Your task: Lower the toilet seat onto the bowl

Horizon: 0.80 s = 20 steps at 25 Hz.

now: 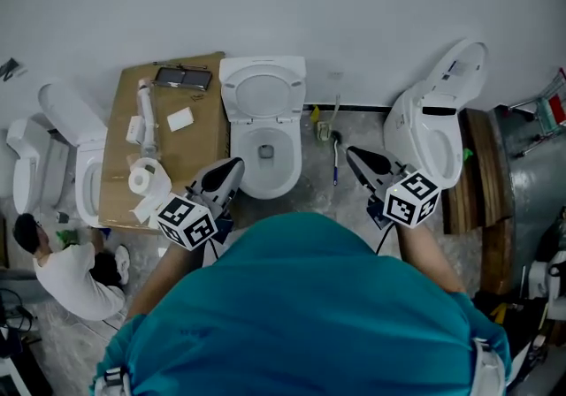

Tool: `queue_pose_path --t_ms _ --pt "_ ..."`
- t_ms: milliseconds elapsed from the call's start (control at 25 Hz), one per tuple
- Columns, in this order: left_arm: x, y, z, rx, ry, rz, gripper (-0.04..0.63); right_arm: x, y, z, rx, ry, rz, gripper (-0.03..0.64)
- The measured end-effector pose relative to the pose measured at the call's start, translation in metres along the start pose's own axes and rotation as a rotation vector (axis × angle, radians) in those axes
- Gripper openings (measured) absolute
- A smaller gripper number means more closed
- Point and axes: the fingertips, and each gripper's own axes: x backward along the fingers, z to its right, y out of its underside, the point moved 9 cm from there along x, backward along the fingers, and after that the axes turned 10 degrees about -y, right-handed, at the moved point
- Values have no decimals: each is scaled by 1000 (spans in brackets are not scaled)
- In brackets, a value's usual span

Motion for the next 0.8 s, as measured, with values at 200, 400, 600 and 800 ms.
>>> queue_pose_path --t_ms 200,400,600,800 --pt "-41 -6 -26 5 7 -35 0 -19 -6 37 -28 18 -34 -11" --pt "-94 -6 -36 -2 -44 -55 0 -26 -9 103 -54 -14 -36 -11" --pt "-164 -9 -37 -21 -186 -50 0 -37 -17 197 -48 -128 -46 -11" --pt "-228 -8 -32 -58 -340 -73 0 -57 -30 277 -2 -284 -106 -11"
